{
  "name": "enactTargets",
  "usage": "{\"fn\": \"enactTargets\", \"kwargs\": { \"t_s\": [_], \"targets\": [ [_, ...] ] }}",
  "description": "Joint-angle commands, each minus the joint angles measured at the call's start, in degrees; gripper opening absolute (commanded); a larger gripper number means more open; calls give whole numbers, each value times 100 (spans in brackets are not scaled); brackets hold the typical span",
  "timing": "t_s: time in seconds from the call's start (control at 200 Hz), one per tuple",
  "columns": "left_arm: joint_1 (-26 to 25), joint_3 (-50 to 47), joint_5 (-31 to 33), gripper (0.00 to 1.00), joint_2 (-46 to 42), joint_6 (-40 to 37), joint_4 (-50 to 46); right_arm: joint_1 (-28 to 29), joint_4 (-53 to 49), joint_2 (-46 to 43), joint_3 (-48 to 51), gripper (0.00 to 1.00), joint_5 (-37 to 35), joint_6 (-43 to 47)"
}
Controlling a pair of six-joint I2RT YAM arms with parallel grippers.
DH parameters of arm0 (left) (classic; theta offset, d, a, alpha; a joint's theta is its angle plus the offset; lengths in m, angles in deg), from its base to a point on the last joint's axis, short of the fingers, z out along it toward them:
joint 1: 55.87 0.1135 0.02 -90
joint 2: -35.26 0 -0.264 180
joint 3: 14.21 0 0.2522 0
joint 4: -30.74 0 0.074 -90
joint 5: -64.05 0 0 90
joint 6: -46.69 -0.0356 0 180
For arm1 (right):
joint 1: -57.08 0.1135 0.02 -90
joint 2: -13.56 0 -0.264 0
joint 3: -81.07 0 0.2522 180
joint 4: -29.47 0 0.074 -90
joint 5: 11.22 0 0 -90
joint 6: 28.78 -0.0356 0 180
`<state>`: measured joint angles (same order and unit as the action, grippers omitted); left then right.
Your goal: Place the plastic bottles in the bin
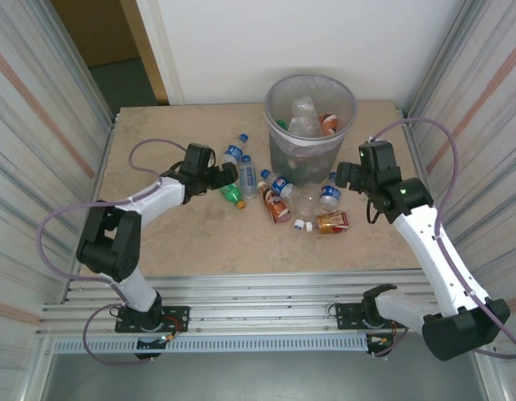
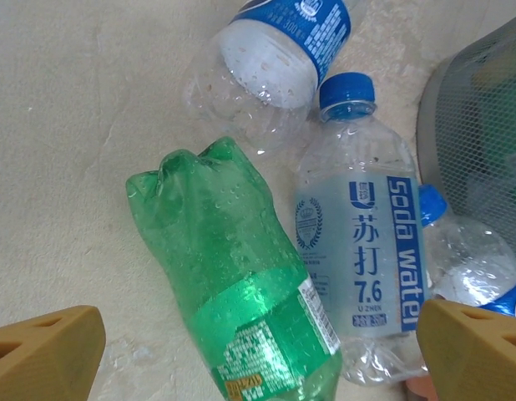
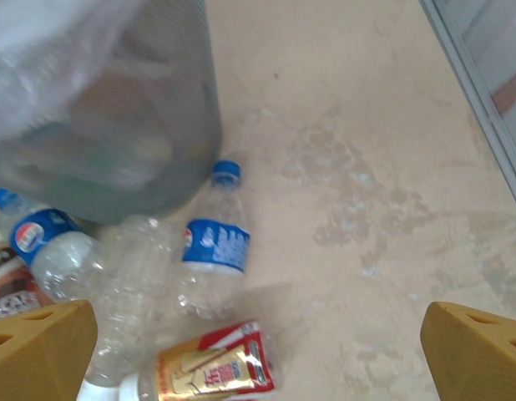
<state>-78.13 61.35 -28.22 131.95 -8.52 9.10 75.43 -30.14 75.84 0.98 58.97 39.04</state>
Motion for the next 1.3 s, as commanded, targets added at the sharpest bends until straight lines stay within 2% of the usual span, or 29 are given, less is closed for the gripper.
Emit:
{"fn": "enactTargets", "kwargs": {
  "t_s": [0.0,0.281,0.676,0.872,1.192,1.297],
  "targets": [
    [-34,217,87,95,220,21,-144,-17,-248,-181,290,98,-265,-361],
    [-33,492,198,94,676,-7,-335,-41,-127,-533,860,98,-302,-613],
    [-33,368,281,87,858,-32,-487,-42,-101,-528,894,98,-228,-685],
    [-33,194,431,76,808,-82,-578,-47,12,-526,920,98,-129,-726],
    [-33,131,578,73,726,-185,-768,-33,81,-248,828,98,13,-710],
    [-34,83,656,65,712,-212,-812,-29,100,-208,811,98,13,-711]
  ]
}}
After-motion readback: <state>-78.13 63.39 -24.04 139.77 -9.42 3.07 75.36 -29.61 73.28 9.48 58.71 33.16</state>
